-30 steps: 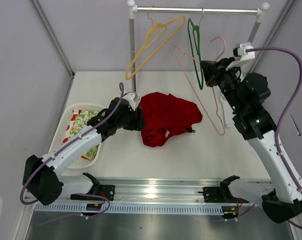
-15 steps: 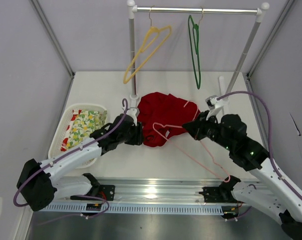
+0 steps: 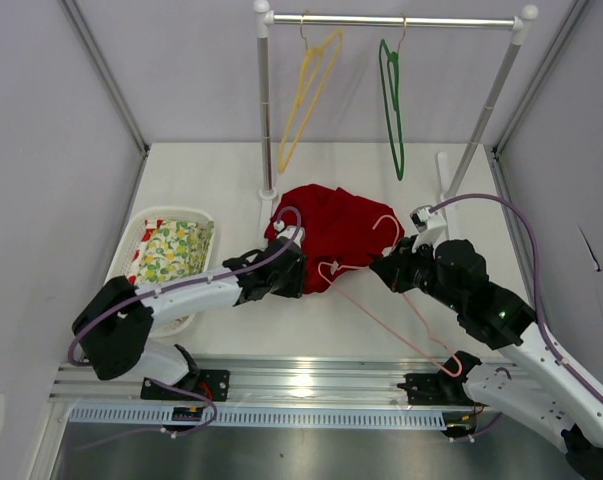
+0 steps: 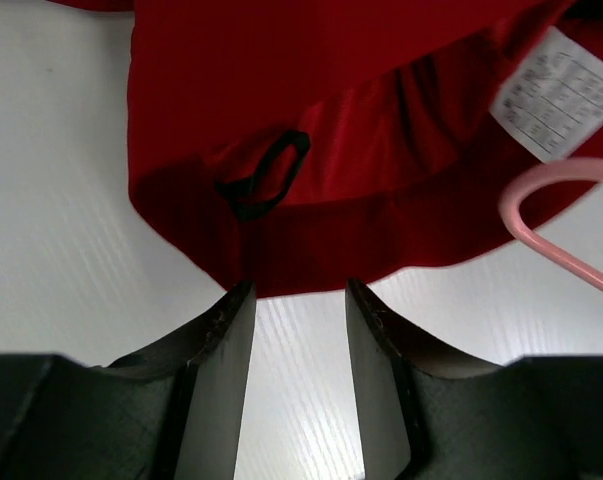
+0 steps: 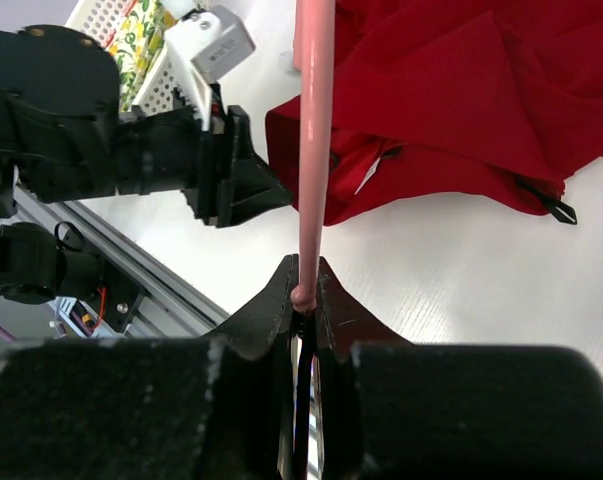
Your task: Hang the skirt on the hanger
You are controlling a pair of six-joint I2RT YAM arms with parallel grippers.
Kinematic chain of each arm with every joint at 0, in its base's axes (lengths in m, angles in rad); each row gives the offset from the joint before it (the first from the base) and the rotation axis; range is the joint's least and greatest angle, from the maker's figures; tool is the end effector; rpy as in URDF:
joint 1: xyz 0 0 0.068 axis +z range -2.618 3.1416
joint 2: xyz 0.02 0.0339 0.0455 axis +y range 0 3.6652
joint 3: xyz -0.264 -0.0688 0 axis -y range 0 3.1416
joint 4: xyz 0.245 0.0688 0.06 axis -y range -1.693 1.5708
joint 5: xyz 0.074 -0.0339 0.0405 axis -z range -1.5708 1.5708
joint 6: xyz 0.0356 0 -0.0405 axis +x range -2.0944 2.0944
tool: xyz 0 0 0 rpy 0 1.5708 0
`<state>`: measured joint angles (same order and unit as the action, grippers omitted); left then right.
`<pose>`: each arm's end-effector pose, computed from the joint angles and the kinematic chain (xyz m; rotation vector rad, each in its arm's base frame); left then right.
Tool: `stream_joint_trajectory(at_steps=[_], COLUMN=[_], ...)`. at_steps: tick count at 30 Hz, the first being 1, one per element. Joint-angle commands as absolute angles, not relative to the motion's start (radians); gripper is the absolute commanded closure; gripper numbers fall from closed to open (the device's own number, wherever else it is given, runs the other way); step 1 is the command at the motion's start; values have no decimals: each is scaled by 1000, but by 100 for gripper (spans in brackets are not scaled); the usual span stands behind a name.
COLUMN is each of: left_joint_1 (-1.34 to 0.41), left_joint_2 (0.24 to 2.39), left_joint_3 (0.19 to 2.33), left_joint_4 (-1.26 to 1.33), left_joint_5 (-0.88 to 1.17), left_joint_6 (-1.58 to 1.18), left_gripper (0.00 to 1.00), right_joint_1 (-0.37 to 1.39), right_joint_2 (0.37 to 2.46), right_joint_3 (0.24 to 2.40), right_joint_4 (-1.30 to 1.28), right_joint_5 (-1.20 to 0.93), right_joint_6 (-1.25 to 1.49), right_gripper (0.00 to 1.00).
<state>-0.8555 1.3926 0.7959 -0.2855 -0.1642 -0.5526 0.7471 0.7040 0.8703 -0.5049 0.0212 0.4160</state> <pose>0.1873 -0.2067 0.2010 0.3021 2.4650 -0.4205 0.1134 0.1040 0.3477 -0.3123 1.9597 0.7542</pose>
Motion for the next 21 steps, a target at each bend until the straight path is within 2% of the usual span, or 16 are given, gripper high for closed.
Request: stream_joint_trajectory(at_steps=[1,15,21], left_joint_1=[-864,-862,-864], left_joint_2=[1455,1643,1625], left_joint_3=[862,994,977], left_joint_4=[-196,-187,-187], left_joint_5=[-210,-216,-218], left_joint_6=[-574,-569,-583], left_gripper=[54,56,58], right_joint_1=[753,752,752], right_joint_2=[712,706,707], right_joint_3=[870,848,842], right_joint_4=[-488,-489,-489], right_joint_5=[37,49,51], right_joint_6=[403,396,394], right_gripper=[100,100,100])
